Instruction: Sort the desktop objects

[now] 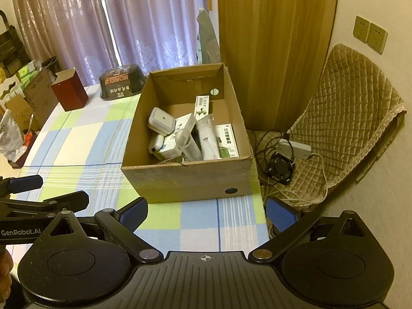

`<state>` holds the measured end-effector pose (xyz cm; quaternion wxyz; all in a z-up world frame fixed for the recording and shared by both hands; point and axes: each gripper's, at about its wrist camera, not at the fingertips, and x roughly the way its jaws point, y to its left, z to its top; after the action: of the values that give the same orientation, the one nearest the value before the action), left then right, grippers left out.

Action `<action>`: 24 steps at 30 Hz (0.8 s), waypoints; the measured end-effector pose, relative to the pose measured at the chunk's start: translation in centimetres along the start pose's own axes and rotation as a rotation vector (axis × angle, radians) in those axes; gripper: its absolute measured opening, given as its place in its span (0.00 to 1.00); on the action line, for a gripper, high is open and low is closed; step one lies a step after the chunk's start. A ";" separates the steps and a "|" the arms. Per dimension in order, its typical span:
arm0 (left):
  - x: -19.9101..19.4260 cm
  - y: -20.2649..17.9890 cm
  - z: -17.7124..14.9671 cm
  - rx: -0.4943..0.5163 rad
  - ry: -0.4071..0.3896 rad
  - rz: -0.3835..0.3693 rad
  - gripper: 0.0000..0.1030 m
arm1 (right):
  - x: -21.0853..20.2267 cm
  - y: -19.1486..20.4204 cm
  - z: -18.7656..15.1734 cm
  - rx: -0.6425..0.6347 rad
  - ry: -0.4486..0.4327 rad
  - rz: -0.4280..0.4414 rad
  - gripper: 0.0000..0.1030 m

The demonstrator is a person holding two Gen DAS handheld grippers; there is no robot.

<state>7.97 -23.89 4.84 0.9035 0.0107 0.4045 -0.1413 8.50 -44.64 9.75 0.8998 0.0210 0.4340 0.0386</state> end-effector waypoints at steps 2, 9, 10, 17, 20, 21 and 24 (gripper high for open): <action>0.0 0.0 0.0 0.000 0.001 -0.001 0.99 | 0.0 0.0 0.0 -0.001 0.002 0.000 0.98; 0.1 0.0 0.0 0.001 -0.001 -0.005 0.99 | 0.2 0.2 -0.1 -0.003 0.006 0.001 0.98; 0.1 0.0 0.0 0.003 -0.002 -0.006 0.99 | 0.2 0.2 -0.1 -0.004 0.006 0.001 0.98; 0.1 -0.1 0.2 0.014 -0.011 -0.008 0.99 | 0.4 0.3 -0.2 -0.006 0.010 0.000 0.98; 0.2 -0.1 0.2 0.014 -0.008 -0.012 0.99 | 0.5 0.2 -0.2 -0.005 0.011 -0.001 0.98; 0.2 -0.1 0.2 0.015 -0.009 -0.013 0.99 | 0.5 0.2 -0.2 -0.004 0.011 -0.002 0.98; 0.2 -0.2 0.1 0.019 -0.012 -0.014 0.99 | 0.4 0.1 -0.2 -0.003 0.010 -0.004 0.98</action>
<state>8.17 -24.11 4.79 0.9048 0.0154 0.3977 -0.1514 8.65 -44.53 9.31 0.8978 0.0187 0.4384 0.0377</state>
